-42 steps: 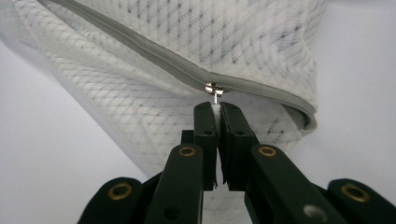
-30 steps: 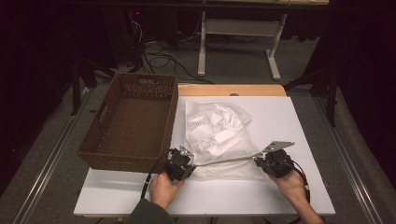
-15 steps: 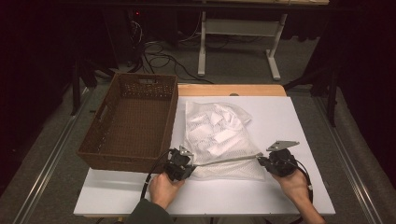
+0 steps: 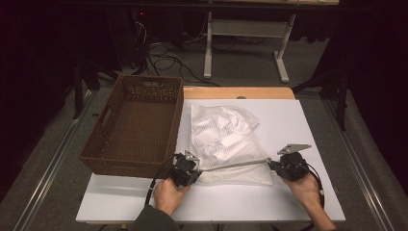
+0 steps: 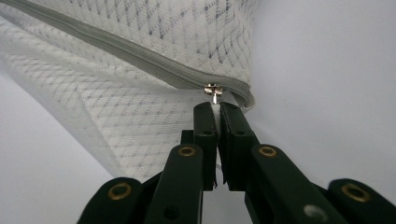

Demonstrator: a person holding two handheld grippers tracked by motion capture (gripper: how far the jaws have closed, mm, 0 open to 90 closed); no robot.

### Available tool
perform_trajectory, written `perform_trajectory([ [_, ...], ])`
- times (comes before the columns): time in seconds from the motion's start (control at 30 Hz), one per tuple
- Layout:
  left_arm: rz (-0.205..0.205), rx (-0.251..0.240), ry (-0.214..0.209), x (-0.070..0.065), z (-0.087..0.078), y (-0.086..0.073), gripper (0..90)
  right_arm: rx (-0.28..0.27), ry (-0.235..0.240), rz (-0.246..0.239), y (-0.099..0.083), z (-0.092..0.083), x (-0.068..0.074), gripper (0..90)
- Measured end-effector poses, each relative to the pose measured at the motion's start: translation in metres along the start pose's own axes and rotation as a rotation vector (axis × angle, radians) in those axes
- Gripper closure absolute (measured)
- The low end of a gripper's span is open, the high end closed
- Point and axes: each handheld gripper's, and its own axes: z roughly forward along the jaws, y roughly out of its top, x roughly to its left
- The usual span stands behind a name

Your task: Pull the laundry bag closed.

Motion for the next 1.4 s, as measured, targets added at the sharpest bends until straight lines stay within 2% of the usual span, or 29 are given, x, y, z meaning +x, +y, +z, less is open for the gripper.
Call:
perform_trajectory([
  [0.07,0.02,-0.023,0.044,-0.005,0.0,-0.001,87.4,0.0,0.0,0.004,0.0,0.0,-0.001,87.0],
  [0.13,0.039,-0.023,0.077,-0.009,0.0,-0.001,87.8,0.0,-0.002,0.003,0.0,0.0,-0.001,87.0],
  [0.4,0.013,-0.025,0.118,-0.004,-0.003,0.0,88.1,0.002,0.002,-0.005,-0.001,0.003,0.0,87.0],
  [0.5,0.02,-0.022,0.136,-0.003,-0.002,0.001,88.1,0.003,0.006,-0.002,-0.001,0.004,0.0,87.0],
  [0.6,0.029,-0.02,0.175,-0.003,-0.001,0.001,88.2,0.009,-0.002,0.002,0.0,0.005,-0.001,87.1],
  [1.0,0.043,-0.009,0.199,-0.002,-0.001,0.001,88.1,0.029,-0.004,0.042,0.001,0.013,-0.009,87.0],
  [1.23,0.041,-0.011,0.217,-0.001,0.001,0.001,87.7,0.024,-0.018,0.035,-0.003,0.016,-0.003,86.9],
  [1.4,0.045,-0.009,0.22,-0.003,-0.001,0.002,85.2,0.003,-0.018,0.05,-0.008,0.014,0.0,83.7],
])
